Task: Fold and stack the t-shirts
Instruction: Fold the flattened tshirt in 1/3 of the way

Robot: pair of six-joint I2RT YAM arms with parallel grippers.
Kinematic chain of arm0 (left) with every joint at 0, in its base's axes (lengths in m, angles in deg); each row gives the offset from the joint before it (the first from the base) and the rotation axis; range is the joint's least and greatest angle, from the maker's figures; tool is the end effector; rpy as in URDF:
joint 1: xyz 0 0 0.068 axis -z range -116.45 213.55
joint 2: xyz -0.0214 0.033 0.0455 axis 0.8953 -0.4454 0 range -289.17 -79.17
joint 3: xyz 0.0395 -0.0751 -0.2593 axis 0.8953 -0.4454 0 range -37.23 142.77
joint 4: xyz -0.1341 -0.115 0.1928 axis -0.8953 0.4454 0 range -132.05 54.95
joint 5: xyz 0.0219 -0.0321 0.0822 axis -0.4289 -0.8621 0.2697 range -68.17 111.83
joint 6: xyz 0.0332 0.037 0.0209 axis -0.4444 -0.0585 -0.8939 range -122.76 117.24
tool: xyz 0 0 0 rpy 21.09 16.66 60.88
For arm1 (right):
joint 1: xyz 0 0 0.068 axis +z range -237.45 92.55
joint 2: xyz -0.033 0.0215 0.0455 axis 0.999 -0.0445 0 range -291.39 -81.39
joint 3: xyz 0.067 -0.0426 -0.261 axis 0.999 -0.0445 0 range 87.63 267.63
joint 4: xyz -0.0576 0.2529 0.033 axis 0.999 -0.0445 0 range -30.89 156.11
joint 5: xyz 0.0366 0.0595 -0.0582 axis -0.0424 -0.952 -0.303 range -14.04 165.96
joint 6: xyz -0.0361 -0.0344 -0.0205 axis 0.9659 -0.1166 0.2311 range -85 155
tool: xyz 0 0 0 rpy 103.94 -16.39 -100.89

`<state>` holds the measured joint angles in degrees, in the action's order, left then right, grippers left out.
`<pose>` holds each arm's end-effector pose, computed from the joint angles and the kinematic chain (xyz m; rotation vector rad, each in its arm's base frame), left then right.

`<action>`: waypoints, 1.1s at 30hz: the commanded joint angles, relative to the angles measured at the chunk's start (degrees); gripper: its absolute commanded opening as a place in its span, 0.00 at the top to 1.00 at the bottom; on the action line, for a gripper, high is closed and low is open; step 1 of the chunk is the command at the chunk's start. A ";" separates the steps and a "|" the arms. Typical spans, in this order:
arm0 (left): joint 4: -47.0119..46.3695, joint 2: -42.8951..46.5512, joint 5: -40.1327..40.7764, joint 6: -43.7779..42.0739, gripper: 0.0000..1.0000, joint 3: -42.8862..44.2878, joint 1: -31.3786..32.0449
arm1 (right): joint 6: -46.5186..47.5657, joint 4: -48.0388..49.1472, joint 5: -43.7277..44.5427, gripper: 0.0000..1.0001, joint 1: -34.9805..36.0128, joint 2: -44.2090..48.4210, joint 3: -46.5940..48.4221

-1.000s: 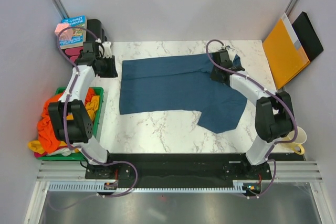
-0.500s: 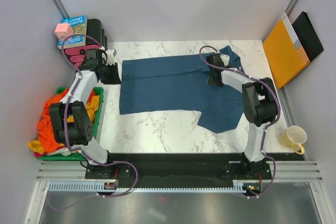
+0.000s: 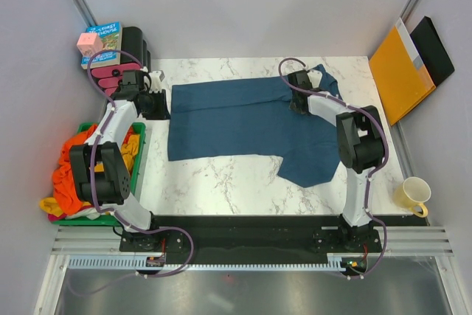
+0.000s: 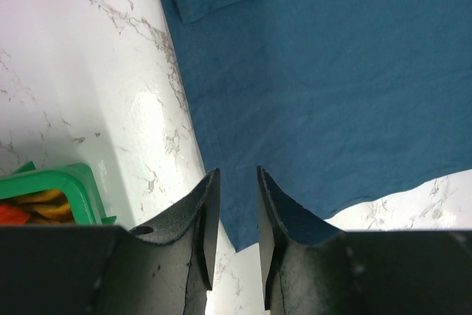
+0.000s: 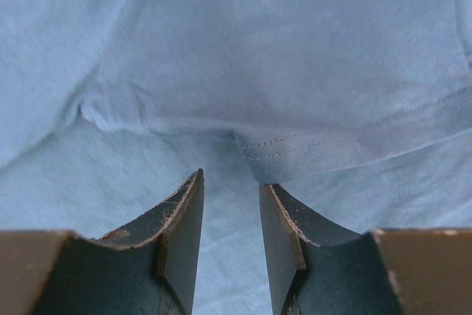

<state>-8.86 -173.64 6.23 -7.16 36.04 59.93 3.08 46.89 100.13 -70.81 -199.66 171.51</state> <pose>0.3537 0.0128 0.2559 0.1266 2.4892 -0.2844 0.4299 0.1133 0.1714 0.4855 2.3511 -0.1437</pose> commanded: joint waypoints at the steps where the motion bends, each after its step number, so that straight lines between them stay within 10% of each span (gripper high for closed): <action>1: -1.90 -0.80 -0.58 0.98 0.67 -0.24 0.10 | -1.13 2.26 3.08 0.57 -0.21 -2.04 3.57; 13: -2.34 -2.38 -0.14 0.80 0.68 -0.59 0.01 | -1.48 2.35 5.19 0.59 -1.17 -5.91 6.39; 25: -2.52 -3.08 -0.75 0.97 0.68 -1.12 0.01 | -2.53 4.28 4.58 0.94 -1.18 -3.98 3.05; 33: -2.69 -2.91 -1.54 1.06 0.68 -1.47 0.10 | -3.50 5.16 4.31 1.00 0.05 1.37 -2.13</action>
<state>-9.62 -176.16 6.23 -7.16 35.08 59.93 0.70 51.81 103.45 -71.59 -203.42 172.30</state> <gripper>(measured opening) 0.325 0.011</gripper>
